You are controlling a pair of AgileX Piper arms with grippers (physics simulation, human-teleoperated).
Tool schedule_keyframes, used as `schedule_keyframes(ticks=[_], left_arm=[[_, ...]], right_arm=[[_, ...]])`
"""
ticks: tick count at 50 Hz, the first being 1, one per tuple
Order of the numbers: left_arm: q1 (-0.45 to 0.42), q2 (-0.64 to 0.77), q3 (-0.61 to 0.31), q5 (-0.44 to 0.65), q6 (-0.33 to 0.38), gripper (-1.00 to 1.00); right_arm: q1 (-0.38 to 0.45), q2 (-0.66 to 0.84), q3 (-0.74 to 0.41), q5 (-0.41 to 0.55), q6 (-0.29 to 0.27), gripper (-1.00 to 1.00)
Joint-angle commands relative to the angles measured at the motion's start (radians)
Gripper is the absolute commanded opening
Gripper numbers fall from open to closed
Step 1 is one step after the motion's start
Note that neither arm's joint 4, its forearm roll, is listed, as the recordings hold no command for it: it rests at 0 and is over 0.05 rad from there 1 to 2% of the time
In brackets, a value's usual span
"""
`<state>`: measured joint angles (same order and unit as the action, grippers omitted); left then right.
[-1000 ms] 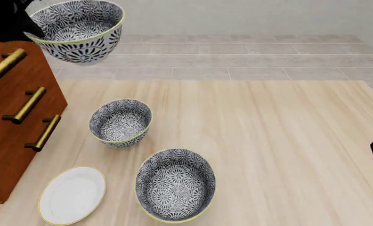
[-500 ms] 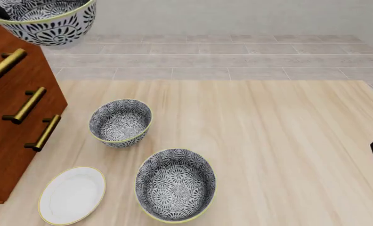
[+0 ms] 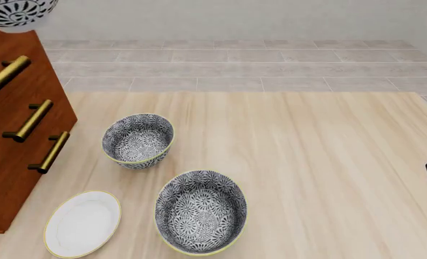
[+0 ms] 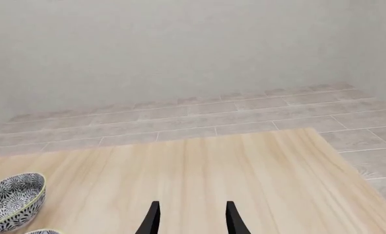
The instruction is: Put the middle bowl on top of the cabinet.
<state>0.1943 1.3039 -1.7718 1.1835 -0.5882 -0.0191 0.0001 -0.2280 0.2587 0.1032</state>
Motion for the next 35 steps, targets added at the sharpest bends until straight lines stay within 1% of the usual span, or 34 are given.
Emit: schedule_keyframes(ticks=[1,4,9,11,14,19,21,22,26,28,30,31,33,35], left_arm=[[0.074,-0.004,-0.047,0.021,0.01,-1.0],[0.085,-0.003,-0.044,0.017,0.007,-1.0],[0.13,-0.005,-0.034,0.013,0.019,-1.0],[0.127,-0.001,-0.034,0.015,0.012,-1.0],[0.159,0.001,-0.036,0.019,0.01,-1.0],[0.186,0.005,-0.033,0.02,0.015,-1.0],[0.213,0.001,-0.021,0.02,0.003,-1.0],[0.228,0.005,-0.026,0.027,0.013,-1.0],[0.225,0.008,-0.029,0.027,-0.012,-1.0],[0.238,0.005,-0.036,0.023,-0.015,-1.0],[0.232,0.006,-0.033,0.019,-0.02,-1.0],[0.245,0.003,-0.03,0.016,-0.024,-1.0],[0.234,0.007,-0.03,0.013,-0.032,-1.0],[0.249,0.003,-0.037,0.013,-0.026,-1.0]], right_arm=[[-0.004,0.0,-0.001,-0.001,0.007,1.0],[-0.003,0.0,0.004,-0.006,0.007,1.0],[-0.002,0.0,0.007,-0.009,0.007,1.0],[0.002,0.0,0.007,-0.005,-0.002,1.0],[0.007,0.0,0.004,-0.009,0.001,1.0],[0.006,0.0,-0.004,-0.001,0.001,1.0],[0.005,0.0,0.003,-0.008,0.002,1.0],[0.005,0.0,0.003,-0.008,0.001,1.0],[0.005,0.0,0.002,-0.005,0.001,1.0],[0.005,0.0,-0.003,-0.001,0.002,1.0],[0.006,0.0,-0.005,0.002,0.001,1.0],[0.006,0.0,-0.006,0.004,0.001,1.0],[0.006,0.0,-0.009,0.007,0.001,1.0],[0.006,0.0,-0.01,0.007,0.0,1.0]])
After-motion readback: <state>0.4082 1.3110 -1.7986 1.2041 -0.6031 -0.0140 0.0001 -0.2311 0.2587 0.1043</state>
